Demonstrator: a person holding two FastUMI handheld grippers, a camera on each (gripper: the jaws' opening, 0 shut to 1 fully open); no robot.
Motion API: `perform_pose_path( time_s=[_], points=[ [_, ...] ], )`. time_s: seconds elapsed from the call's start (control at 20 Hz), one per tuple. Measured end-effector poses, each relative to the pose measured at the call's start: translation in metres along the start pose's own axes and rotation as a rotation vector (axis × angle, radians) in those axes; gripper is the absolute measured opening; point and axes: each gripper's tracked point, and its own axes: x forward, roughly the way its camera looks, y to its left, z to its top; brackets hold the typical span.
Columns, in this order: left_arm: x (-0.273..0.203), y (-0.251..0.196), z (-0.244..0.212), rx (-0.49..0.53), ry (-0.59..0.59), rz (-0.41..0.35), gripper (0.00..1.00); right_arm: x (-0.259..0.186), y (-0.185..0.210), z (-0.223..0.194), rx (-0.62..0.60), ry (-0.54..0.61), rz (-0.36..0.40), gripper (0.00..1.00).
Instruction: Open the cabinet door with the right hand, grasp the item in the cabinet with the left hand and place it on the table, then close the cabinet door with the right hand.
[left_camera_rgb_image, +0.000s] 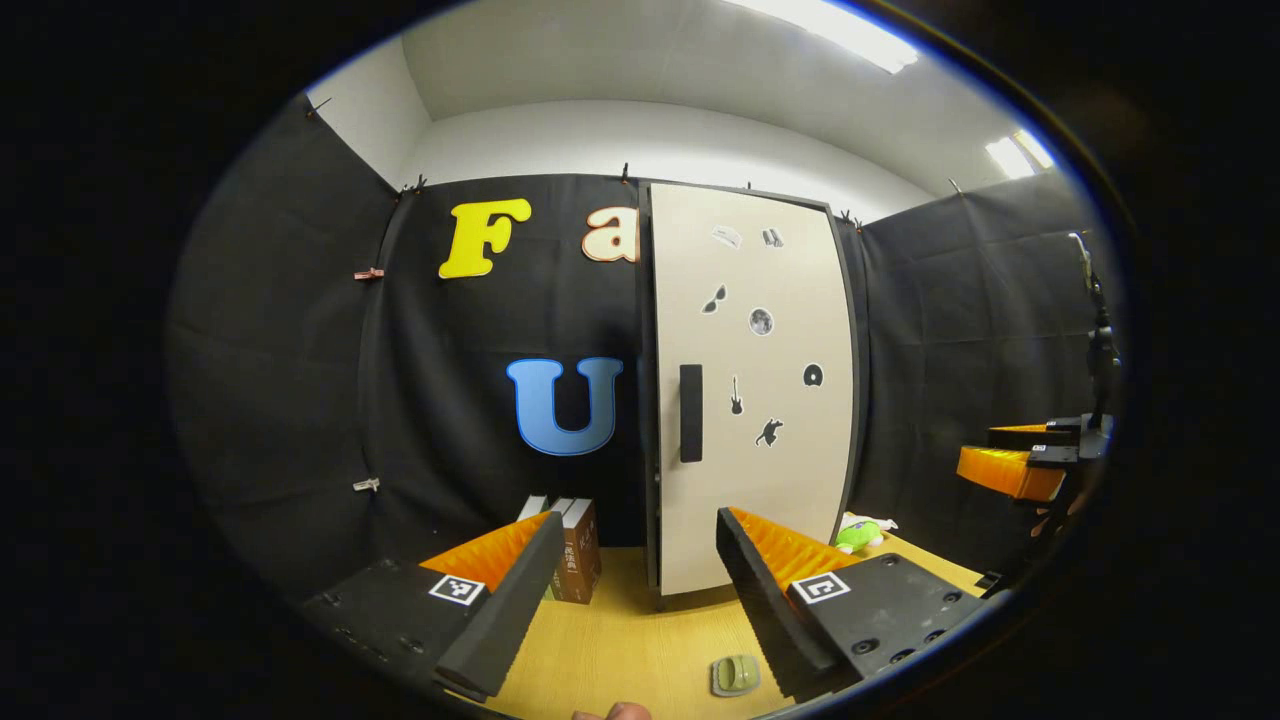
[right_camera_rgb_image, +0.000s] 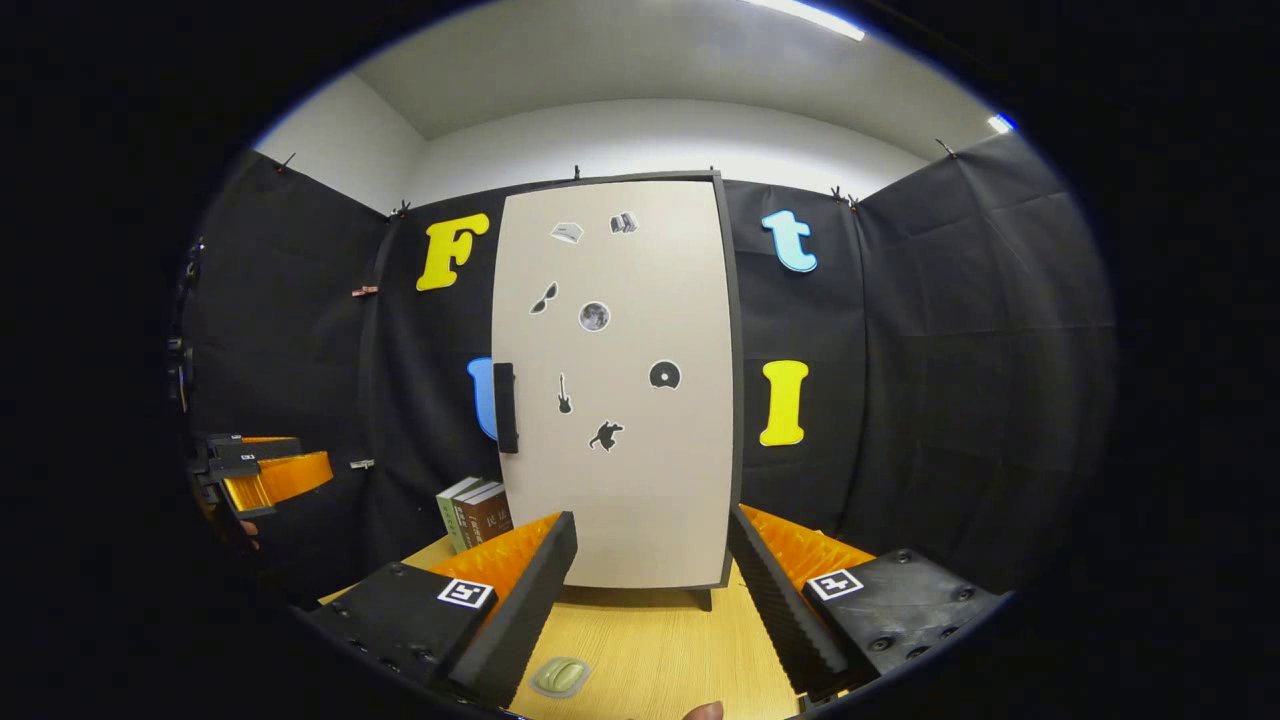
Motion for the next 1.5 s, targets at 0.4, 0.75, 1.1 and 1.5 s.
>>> perform_pose_path(
  time_s=[0.4,0.75,1.1,1.5],
  points=[
    [0.005,0.006,-0.006,0.007,0.004,0.0,0.96,0.0,0.003,-0.005,-0.006,0.004,0.0,0.98],
    [0.005,0.007,-0.008,0.007,0.011,0.0,0.96,0.0,0.001,-0.007,-0.005,0.007,-0.009,0.98],
    [0.008,0.009,-0.009,0.01,0.009,0.0,0.95,0.0,0.001,-0.006,-0.003,0.005,-0.019,0.98],
    [0.009,0.011,-0.009,0.01,0.006,-0.003,0.96,0.0,0.003,-0.005,-0.004,0.007,-0.021,0.98]
  ],
)
